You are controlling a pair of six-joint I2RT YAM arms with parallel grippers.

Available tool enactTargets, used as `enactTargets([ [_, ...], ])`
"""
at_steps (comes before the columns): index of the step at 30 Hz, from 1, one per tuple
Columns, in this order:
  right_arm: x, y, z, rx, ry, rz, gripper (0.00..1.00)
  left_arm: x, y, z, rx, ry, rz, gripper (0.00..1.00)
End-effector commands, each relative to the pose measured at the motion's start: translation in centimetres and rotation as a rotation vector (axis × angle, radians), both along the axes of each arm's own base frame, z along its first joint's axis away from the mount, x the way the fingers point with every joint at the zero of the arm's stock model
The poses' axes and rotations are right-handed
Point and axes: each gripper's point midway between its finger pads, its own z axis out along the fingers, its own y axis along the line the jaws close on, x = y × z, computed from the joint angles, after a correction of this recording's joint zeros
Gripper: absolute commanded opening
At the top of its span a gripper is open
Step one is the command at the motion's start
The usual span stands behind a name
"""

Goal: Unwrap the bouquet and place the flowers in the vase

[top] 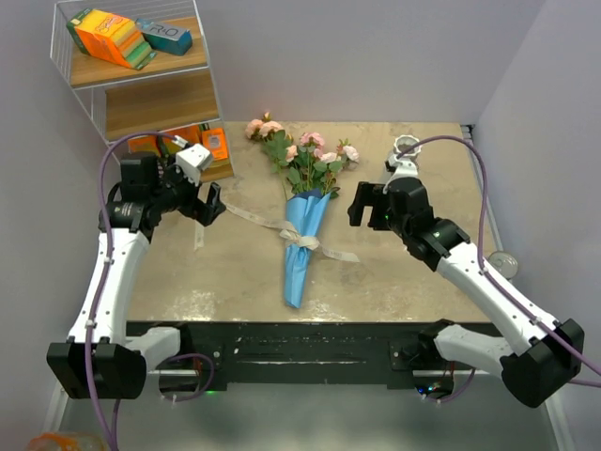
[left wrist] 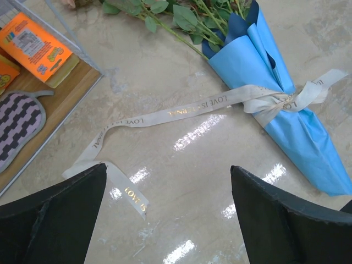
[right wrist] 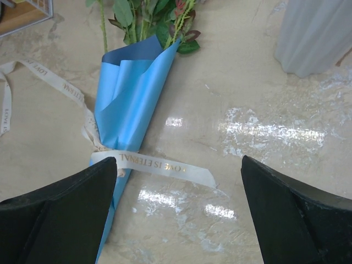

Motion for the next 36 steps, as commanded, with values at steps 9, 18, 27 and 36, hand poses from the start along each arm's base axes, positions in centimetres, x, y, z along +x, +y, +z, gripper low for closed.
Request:
enactTargets([
  [9, -3.2, 5.6, -7.0, -0.394, -0.009, 0.020, 0.99, 0.9, -4.1, -5.1, 0.046, 0.028, -0.322, 0.99],
  [18, -5.7, 7.7, -10.9, -0.397, 0.003, 0.003, 0.97, 1.2, -5.2, -9.0, 0.135, 0.063, -0.519, 0.99],
  [27, -4.7, 10.1, -13.7, -0.359, -0.050, 0.053, 0.92, 2.4, -6.9, -11.6, 0.176, 0.037, -0.555, 0.99],
  [36, -2.9, 9.0, -15.9, -0.373, -0.110, -0.046, 0.82, 2.4, -8.0, -13.1, 0.207, 0.029, -0.631, 0.99],
])
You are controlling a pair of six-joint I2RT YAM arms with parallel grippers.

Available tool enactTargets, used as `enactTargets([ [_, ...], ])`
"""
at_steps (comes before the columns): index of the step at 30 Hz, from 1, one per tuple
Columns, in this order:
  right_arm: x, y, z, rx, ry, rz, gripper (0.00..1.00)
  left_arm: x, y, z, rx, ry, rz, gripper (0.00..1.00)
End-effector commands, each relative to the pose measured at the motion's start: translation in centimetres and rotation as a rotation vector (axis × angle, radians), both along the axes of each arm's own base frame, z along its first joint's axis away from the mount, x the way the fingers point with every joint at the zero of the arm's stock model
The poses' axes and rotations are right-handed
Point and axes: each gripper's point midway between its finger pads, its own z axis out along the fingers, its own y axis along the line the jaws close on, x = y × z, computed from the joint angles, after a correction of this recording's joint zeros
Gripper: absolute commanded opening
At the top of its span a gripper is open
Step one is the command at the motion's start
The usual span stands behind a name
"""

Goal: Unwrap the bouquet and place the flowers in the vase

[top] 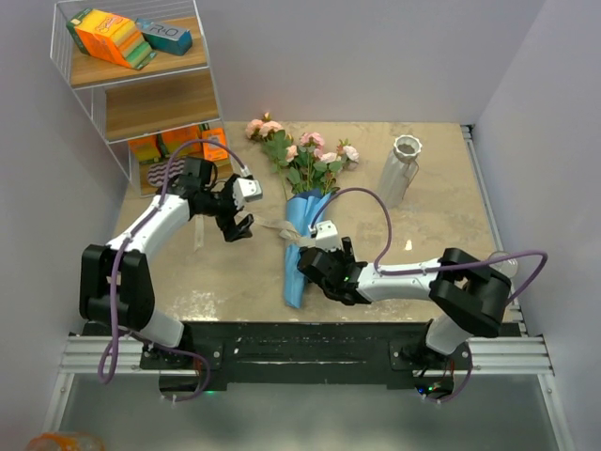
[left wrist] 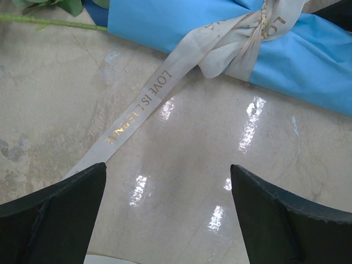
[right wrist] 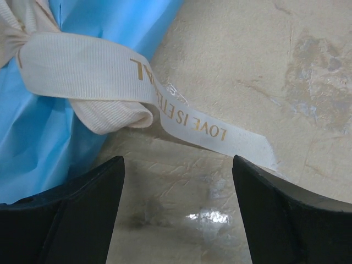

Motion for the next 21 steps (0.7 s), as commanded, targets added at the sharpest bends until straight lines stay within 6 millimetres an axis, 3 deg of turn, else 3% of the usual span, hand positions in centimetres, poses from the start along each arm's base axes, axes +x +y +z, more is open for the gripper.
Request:
enactTargets([
  [1, 2.3, -0.1, 0.9, 0.066, -0.101, -0.103, 0.82, 0.4, -1.4, 0.1, 0.003, -0.082, -0.080, 0.99],
  [7, 3.9, -0.9, 0.2, 0.144, -0.072, -0.151, 0.82, 1.4, -2.8, -1.3, 0.018, -0.101, -0.089, 0.99],
  [11, 4.9, -0.9, -0.3, 0.187, -0.038, -0.144, 0.81, 2.3, -3.4, -3.5, 0.057, -0.095, -0.084, 0.99],
  [19, 4.8, 0.5, -1.2, 0.202, 0.002, -0.091, 0.66, 4.2, -3.8, -6.3, 0.110, -0.190, -0.058, 0.99],
  [21, 4.5, 0.2, -1.7, 0.201, 0.013, -0.091, 0.62, 5.1, -3.9, -6.2, 0.119, -0.254, -0.046, 0.99],
])
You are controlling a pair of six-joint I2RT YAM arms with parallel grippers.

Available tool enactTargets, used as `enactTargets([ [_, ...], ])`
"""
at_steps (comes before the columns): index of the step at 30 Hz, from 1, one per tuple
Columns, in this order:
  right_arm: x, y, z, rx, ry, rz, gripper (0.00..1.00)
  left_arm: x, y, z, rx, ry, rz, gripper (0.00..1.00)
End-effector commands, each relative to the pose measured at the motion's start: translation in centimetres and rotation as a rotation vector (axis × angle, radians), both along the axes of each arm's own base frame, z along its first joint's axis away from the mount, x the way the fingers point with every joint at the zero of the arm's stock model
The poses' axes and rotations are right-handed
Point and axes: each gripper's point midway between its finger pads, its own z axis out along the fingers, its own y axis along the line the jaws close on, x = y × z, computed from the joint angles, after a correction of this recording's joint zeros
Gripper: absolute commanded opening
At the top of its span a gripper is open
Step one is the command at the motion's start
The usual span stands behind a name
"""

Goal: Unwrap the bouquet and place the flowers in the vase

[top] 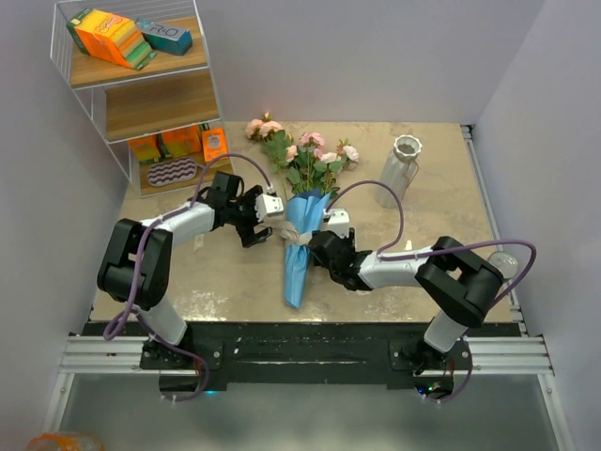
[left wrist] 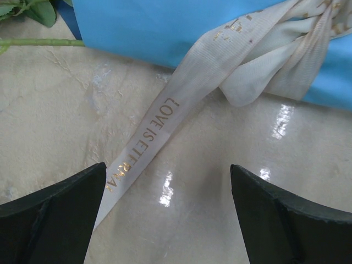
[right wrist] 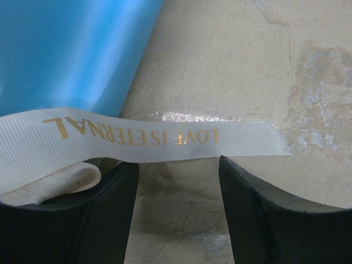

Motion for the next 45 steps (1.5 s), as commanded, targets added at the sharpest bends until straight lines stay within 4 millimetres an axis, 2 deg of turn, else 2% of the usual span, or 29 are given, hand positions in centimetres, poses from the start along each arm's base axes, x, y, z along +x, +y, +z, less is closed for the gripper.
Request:
enactTargets([
  [1, 0.0, 1.1, 0.1, 0.061, -0.008, 0.017, 0.60, 2.4, -0.5, 0.1, 0.008, -0.157, 0.023, 0.99],
  [3, -0.3, 0.8, 0.0, 0.068, -0.004, 0.018, 0.54, 3.4, -0.8, 0.9, -0.013, -0.216, 0.028, 0.99],
  [7, -0.8, 0.5, 0.2, 0.089, -0.004, 0.018, 0.49, 3.8, -1.7, 1.1, -0.034, -0.254, 0.012, 0.99],
  [12, -0.9, 0.4, 1.5, 0.109, -0.021, 0.022, 0.43, 4.3, -3.0, 0.9, -0.034, -0.291, -0.031, 0.99],
  [13, -0.9, 0.4, 1.8, 0.112, -0.023, 0.027, 0.42, 4.2, -3.3, 0.4, -0.028, -0.282, -0.041, 0.95],
  [15, -0.8, 0.4, 2.9, 0.124, -0.044, 0.031, 0.38, 4.1, -4.0, 0.2, -0.017, -0.266, -0.068, 0.80],
  [16, -0.8, 0.2, 3.1, 0.120, -0.048, 0.033, 0.38, 3.9, -4.2, -0.5, -0.009, -0.243, -0.077, 0.62],
  [18, -0.8, 0.2, 4.0, 0.130, -0.066, 0.038, 0.38, 3.7, -4.4, -0.9, -0.001, -0.210, -0.084, 0.46],
  [19, -0.9, 0.1, 4.2, 0.126, -0.072, 0.044, 0.40, 3.6, -4.3, -1.3, 0.004, -0.196, -0.085, 0.32],
  [20, -0.9, 0.0, 4.3, 0.122, -0.076, 0.045, 0.47, 3.4, -4.2, -1.4, 0.009, -0.189, -0.085, 0.23],
  [21, -0.9, -0.1, 4.3, 0.112, -0.080, 0.055, 0.60, 3.4, -4.1, -1.5, 0.013, -0.187, -0.083, 0.15],
  [22, -1.0, -0.4, 4.4, 0.109, -0.083, 0.054, 0.84, 3.3, -4.0, -1.5, 0.014, -0.183, -0.078, 0.02],
  [24, -1.1, -0.8, 4.2, 0.093, -0.090, 0.048, 0.98, 3.4, -3.9, -1.4, 0.017, -0.186, -0.072, 0.00],
  [25, -1.2, -1.1, 3.8, 0.083, -0.091, 0.057, 0.99, 3.4, -3.9, -1.1, 0.014, -0.191, -0.070, 0.00],
  [30, -1.1, -1.3, 2.2, 0.022, -0.092, 0.089, 0.99, 2.6, -3.8, -0.8, 0.007, -0.158, -0.053, 0.00],
  [33, -0.3, -1.0, 1.2, -0.051, -0.093, 0.095, 0.99, 2.6, -3.8, -0.2, -0.003, -0.161, -0.045, 0.00],
  [39, 1.8, 0.7, 1.4, -0.083, -0.134, 0.085, 0.97, 2.8, -3.9, 0.7, -0.012, -0.169, -0.033, 0.00],
  [45, 3.1, 1.8, 1.9, -0.106, -0.188, 0.113, 0.88, 2.6, -3.8, 0.9, -0.013, -0.162, -0.032, 0.00],
])
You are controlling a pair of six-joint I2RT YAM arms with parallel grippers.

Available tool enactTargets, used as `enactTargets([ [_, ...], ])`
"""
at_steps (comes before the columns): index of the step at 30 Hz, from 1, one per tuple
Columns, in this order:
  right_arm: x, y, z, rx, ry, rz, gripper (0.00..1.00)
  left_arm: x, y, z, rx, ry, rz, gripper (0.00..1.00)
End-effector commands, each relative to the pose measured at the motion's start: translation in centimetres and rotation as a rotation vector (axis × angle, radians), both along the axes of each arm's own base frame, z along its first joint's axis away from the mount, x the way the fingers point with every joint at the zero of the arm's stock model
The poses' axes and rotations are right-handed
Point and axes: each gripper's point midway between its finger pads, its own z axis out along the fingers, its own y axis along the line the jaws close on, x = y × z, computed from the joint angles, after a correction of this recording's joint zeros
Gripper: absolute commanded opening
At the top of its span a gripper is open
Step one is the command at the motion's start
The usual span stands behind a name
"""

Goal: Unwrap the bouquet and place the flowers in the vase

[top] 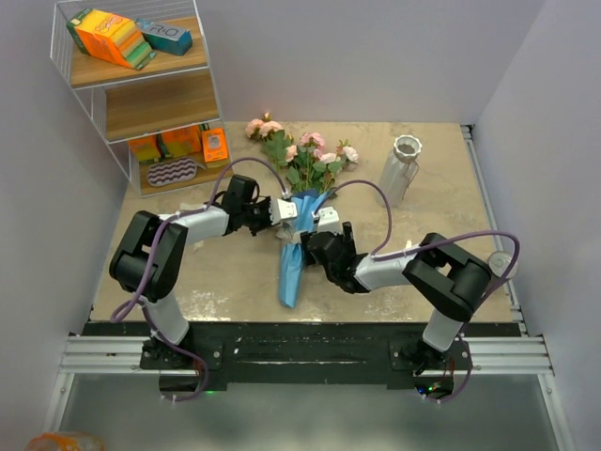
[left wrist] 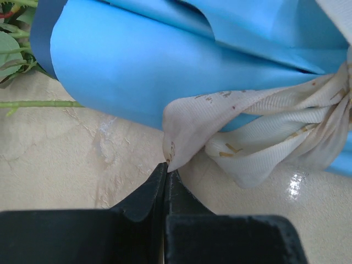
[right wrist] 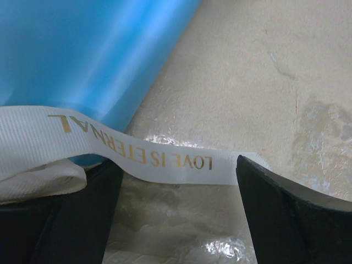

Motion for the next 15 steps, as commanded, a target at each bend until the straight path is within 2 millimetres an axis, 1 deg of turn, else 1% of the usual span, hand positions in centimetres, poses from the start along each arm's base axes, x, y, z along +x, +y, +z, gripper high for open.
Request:
enactTargets([
  [1, 1.5, 0.9, 1.5, -0.005, -0.085, 0.003, 0.81, 0.8, -0.5, 2.6, -0.034, -0.039, 0.011, 0.00],
  [2, 1.5, 1.0, 1.5, -0.003, -0.088, 0.006, 0.77, 0.8, -0.4, 2.5, -0.030, -0.036, 0.013, 0.00],
  [4, 1.3, 1.2, 1.6, 0.002, -0.095, 0.017, 0.60, 0.7, -0.3, 2.2, -0.022, -0.028, 0.015, 0.00],
  [5, 1.1, 1.4, 1.7, 0.006, -0.097, 0.028, 0.38, 0.8, -0.3, 2.1, -0.018, -0.027, 0.016, 0.00],
  [7, 0.6, 1.6, 1.8, 0.005, -0.103, 0.048, 0.17, 0.6, -0.1, 1.8, -0.008, -0.020, 0.018, 0.00],
  [8, 0.5, 1.6, 2.3, 0.014, -0.109, 0.046, 0.00, 0.6, 0.0, 1.7, -0.003, -0.015, 0.024, 0.00],
  [10, -0.1, 1.3, 2.3, 0.014, -0.094, 0.035, 0.00, 0.6, 0.1, 2.1, -0.007, -0.004, 0.039, 0.00],
  [11, -0.3, 1.2, 3.5, 0.042, -0.105, 0.028, 0.00, 0.7, 0.2, 2.4, -0.011, -0.002, 0.048, 0.00],
  [12, -0.9, 0.5, 3.2, 0.041, -0.086, 0.017, 0.00, 0.7, 0.2, 3.0, -0.021, -0.007, 0.053, 0.00],
  [13, -1.2, 0.1, 3.5, 0.052, -0.082, 0.007, 0.00, 0.7, 0.6, 3.4, -0.036, 0.014, 0.077, 0.00],
  [14, -1.4, -0.3, 5.3, 0.096, -0.103, -0.014, 0.00, 0.8, 0.5, 4.4, -0.066, 0.016, 0.078, 0.00],
  [15, -2.0, -1.4, 4.8, 0.097, -0.078, -0.046, 0.00, 0.8, 0.6, 5.6, -0.089, 0.011, 0.087, 0.00],
])
